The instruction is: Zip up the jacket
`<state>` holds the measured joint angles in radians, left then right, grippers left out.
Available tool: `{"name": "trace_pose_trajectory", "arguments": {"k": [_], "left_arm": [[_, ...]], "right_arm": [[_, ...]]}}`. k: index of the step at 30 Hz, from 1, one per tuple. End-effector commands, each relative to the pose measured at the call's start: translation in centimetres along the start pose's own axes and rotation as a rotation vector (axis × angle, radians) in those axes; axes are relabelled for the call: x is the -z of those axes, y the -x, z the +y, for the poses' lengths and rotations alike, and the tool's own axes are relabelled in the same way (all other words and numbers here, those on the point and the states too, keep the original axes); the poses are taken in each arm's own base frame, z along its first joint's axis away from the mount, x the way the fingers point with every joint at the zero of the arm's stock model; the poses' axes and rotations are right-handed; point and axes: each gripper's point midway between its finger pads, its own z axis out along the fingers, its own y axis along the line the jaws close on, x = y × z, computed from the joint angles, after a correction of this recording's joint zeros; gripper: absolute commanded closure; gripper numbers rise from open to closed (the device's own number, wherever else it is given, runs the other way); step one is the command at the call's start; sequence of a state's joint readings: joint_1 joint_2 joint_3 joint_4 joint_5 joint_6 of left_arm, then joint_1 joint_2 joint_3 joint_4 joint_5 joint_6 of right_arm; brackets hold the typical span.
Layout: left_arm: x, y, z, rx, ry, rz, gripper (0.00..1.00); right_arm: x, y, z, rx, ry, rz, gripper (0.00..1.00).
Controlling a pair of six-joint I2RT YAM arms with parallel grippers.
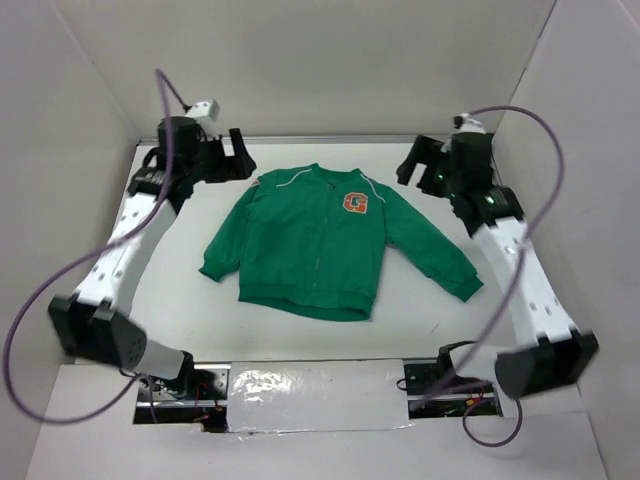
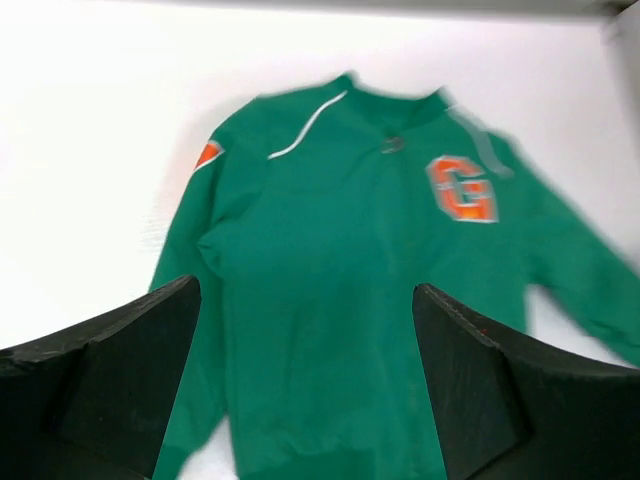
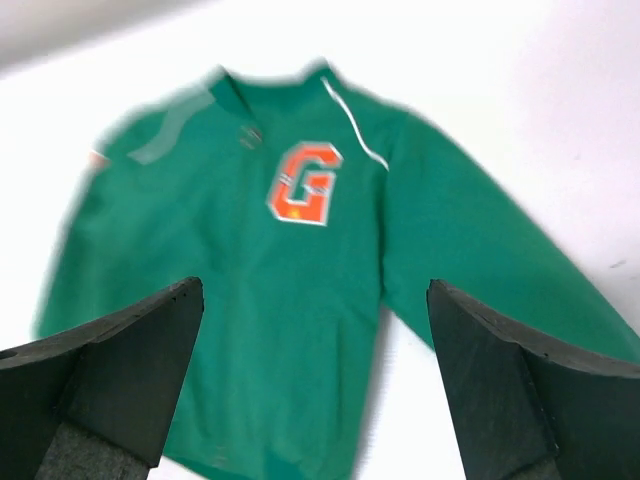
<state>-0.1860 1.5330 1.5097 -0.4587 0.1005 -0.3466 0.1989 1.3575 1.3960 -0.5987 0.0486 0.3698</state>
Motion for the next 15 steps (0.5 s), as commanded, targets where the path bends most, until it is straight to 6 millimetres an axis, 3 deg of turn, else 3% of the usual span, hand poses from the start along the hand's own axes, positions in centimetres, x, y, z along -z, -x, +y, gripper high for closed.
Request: {"name": "trace_pose_trajectory", "arguments": {"k": [1, 2, 3, 4, 5, 6, 7, 9, 12, 15], "left_arm": [[5.9, 0.0, -2.1, 0.065, -0.073, -0.058, 0.01], [6.2, -1.9, -2.0, 0.089, -0.074, -0.020, 0.01], [7.1, -2.6, -2.2, 0.104, -0.088, -0.021, 0.01], [9.4, -2.5, -3.3, 0.119, -0.133, -0.061, 0.01], [9.5, -4.5, -3.2, 0.134, -0.141, -0.031, 0.01], [11.4, -4.5, -3.9, 0.135, -0.177, -0.073, 0.01], [11.4, -6.2, -4.0, 0.136, -0.201, -0.052, 0.01], [12.8, -7.6, -4.2, 0.163, -0.222, -0.063, 0.01], [14.0, -8.2, -4.1, 0.171, -0.226, -0.083, 0.01], [14.5, -8.7, -3.7, 0.193, -0.199, -0.078, 0.01]], "right_arm": [[5.3, 1.8, 0.5, -0.112, 0.073, -0.152, 0.00], [5.6, 0.7, -0.1, -0.134, 0.058, -0.144, 0.00], [6.3, 0.3, -0.8, -0.146, 0.038, -0.151, 0.00], [8.3, 0.6, -0.8, -0.173, 0.049, -0.195, 0.00], [8.5, -0.5, -1.4, -0.172, 0.037, -0.192, 0.00], [10.3, -0.3, -1.7, -0.174, 0.049, -0.239, 0.00], [10.1, -1.3, -2.4, -0.180, 0.030, -0.233, 0.00], [11.8, -1.7, -3.6, -0.196, -0.004, -0.275, 0.00], [13.2, -2.7, -5.4, -0.213, -0.071, -0.308, 0.00], [14.0, -2.9, -5.8, -0.221, -0.056, -0.355, 0.00]]}}
